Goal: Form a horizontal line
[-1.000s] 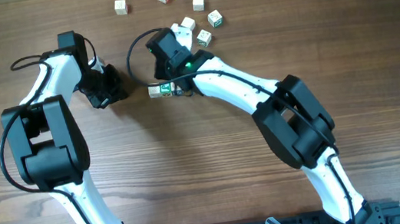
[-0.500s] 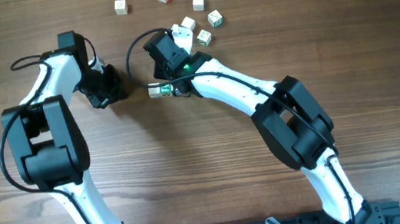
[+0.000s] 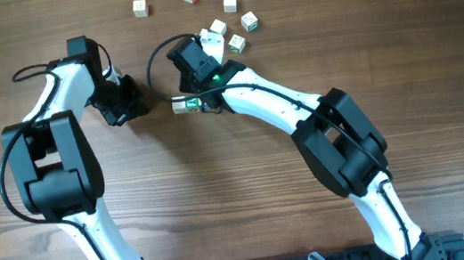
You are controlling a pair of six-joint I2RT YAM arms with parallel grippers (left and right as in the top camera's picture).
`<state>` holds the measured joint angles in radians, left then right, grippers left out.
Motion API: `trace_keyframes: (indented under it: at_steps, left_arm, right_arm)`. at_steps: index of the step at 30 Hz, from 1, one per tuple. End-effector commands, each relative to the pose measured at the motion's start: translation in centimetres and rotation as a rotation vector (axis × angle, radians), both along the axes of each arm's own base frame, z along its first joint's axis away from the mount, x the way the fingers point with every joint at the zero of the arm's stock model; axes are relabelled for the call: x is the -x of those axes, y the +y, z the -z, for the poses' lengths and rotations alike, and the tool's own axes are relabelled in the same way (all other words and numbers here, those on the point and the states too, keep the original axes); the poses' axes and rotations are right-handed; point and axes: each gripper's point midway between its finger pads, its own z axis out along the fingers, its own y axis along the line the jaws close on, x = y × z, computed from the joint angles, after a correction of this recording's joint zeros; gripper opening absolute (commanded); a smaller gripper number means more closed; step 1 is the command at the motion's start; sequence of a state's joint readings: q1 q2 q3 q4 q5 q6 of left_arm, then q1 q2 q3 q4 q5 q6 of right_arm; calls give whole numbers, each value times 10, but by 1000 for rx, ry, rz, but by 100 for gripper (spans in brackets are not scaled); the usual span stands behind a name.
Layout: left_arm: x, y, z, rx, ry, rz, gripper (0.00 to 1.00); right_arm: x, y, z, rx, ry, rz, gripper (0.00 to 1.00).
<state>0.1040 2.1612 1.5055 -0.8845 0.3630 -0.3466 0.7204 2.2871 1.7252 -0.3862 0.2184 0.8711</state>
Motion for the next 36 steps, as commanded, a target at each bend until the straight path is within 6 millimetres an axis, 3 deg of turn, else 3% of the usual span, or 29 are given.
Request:
trace_keyframes:
  at_steps: [1,36]
  left_arm:
    - [9,20,18,-106,46,-7,4]
    - [10,20,18,-106,48,-7,4]
  right_arm:
    - [-3,0,2,-1,-3,27,5]
    - [10,-3,16,-19,62,48,4]
